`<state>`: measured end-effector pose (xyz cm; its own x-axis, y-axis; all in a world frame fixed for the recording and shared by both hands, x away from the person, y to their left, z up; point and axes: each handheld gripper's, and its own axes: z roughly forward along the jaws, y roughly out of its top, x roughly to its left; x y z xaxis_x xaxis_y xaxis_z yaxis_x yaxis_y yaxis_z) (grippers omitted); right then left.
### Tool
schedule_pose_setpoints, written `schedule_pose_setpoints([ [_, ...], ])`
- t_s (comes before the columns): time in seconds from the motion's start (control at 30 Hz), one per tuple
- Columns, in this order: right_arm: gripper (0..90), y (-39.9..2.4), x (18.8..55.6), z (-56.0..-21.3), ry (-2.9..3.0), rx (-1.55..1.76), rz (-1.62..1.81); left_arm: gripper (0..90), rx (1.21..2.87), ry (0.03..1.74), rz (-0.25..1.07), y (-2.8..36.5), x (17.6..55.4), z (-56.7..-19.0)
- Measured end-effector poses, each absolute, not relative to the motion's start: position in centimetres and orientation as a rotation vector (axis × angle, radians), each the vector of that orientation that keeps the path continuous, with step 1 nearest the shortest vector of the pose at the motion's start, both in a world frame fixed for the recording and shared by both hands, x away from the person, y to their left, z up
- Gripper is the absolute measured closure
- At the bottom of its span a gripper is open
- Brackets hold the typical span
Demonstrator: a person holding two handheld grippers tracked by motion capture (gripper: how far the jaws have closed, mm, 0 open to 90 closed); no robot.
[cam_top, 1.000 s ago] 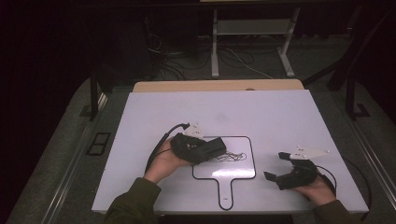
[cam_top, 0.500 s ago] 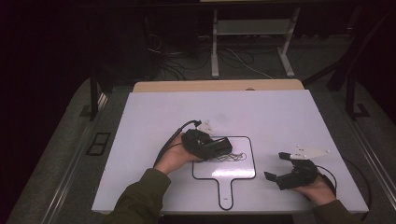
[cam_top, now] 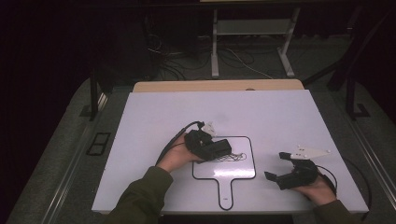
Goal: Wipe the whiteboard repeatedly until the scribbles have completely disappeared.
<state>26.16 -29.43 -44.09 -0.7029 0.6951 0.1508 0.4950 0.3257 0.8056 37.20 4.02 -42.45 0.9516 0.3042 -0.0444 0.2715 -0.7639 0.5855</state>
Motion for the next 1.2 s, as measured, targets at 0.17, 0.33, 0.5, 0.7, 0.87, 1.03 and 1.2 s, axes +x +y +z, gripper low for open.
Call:
schedule_pose_setpoints([
  [0.17, 0.0, -29.4, 26.2, -44.1, 2.368, 1.083, 1.317, 39.0, 2.498, 0.407, 0.067, 3.9, 37.2, -42.4],
  [0.33, 0.0, -29.4, 26.2, -44.1, 2.368, 1.084, 1.317, 39.1, 2.514, 0.396, 0.072, 3.7, 37.1, -42.3],
  [0.5, 0.0, -29.4, 26.1, -44.1, 2.370, 1.082, 1.316, 39.1, 2.524, 0.376, 0.074, 3.1, 36.4, -42.2],
  [0.7, 0.0, -29.3, 26.1, -44.1, 2.372, 1.082, 1.312, 39.0, 2.540, 0.328, 0.066, 2.5, 35.7, -42.2],
  [0.87, 0.0, -29.3, 26.1, -44.1, 2.373, 1.080, 1.310, 39.0, 2.528, 0.347, 0.051, 2.5, 36.1, -42.3],
  [1.03, 0.0, -29.4, 26.1, -44.1, 2.372, 1.080, 1.311, 39.0, 2.529, 0.381, 0.065, 2.6, 37.1, -42.2],
  [1.2, 0.0, -29.4, 26.2, -44.1, 2.372, 1.079, 1.311, 39.0, 2.519, 0.424, 0.054, 2.9, 38.0, -42.3],
])
